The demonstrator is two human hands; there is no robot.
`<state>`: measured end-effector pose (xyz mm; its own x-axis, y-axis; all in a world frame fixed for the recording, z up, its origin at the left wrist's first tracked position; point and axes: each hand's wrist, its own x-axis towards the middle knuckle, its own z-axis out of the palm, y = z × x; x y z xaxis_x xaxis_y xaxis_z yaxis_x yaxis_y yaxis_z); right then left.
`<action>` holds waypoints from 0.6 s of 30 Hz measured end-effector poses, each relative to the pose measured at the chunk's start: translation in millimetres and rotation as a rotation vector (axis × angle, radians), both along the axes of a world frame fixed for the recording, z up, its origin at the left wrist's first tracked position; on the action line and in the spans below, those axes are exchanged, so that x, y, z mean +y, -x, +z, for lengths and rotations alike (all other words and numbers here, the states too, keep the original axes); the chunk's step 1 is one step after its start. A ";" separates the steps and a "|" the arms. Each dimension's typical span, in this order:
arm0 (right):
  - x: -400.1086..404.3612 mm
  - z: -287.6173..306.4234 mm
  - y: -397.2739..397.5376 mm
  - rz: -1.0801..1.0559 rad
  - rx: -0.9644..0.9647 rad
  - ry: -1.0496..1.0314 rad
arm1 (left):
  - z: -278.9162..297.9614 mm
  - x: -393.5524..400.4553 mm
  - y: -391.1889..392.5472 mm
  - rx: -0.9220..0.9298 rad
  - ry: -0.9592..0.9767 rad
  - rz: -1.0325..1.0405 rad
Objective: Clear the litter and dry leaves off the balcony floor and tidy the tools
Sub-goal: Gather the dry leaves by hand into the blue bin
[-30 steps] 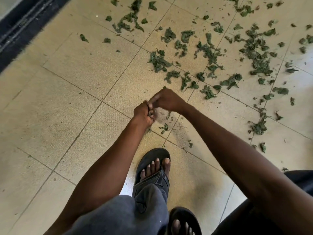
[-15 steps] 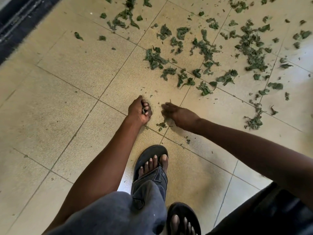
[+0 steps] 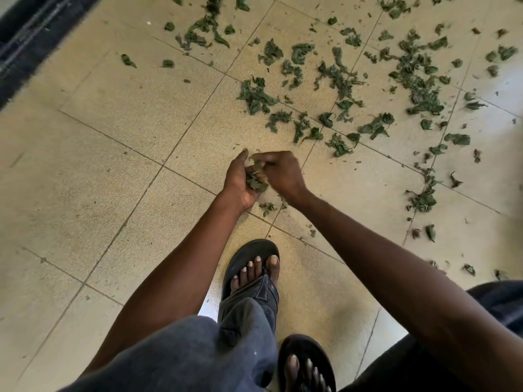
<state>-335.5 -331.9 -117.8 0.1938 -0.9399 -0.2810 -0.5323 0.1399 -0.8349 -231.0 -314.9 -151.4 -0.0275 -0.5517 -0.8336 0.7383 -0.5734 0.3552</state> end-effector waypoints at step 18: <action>2.5 15.0 -7.0 0.001 -0.074 -0.002 | -6.4 3.6 -25.1 -0.178 -0.087 0.141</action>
